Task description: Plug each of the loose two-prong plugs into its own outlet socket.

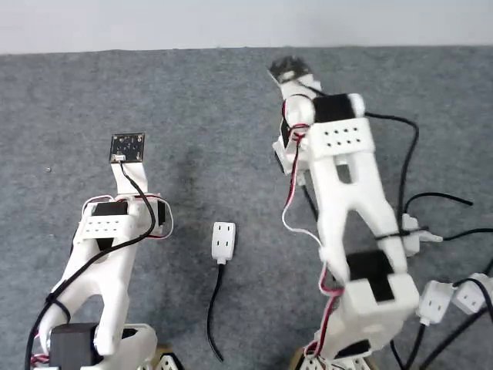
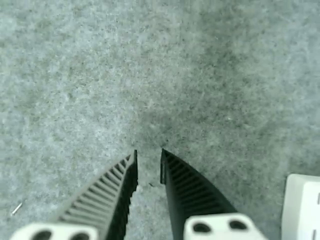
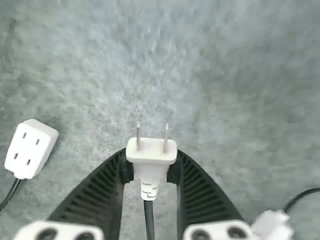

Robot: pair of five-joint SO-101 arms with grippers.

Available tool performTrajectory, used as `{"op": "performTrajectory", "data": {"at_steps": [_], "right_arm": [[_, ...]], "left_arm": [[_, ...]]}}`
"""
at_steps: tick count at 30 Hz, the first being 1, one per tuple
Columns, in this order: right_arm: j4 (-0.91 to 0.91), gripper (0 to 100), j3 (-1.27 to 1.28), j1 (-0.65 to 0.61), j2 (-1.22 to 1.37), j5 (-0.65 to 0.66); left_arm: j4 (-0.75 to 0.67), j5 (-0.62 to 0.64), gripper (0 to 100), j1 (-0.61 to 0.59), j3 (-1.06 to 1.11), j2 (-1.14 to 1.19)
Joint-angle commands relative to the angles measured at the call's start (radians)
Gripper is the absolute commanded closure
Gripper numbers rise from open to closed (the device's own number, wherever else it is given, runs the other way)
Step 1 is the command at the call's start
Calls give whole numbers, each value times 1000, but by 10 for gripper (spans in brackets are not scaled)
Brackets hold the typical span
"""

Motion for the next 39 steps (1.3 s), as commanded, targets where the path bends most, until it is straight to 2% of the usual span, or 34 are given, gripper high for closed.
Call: {"op": "performTrajectory", "data": {"at_steps": [1,6,11,15,23,26,29,32,36,39], "right_arm": [[-21,991,-23,38,-133,100],[-130,991,106,56,-251,157],[-392,991,431,36,-478,166],[-731,991,829,24,-731,189],[-1541,991,1669,-18,-1276,183],[-1712,991,1893,-35,-1466,184],[-1676,991,2012,-25,-1638,186],[-1400,991,1999,2,-1773,183],[-1093,991,2001,-45,-1922,183],[-937,991,1992,-74,-1971,181]], "left_arm": [[-21,-3,927,-2,-27,-3],[-21,-3,927,-2,-27,-3],[-21,-3,927,-2,-27,-3],[-21,-3,927,-2,-27,-3],[-21,-3,927,-2,-27,-3],[-21,-3,927,-2,-27,-3],[-21,-3,927,-3,-27,-3],[-21,-3,927,-3,-27,-3],[-21,-3,927,-3,-27,-3],[-21,-3,927,-3,-27,-3]]}}
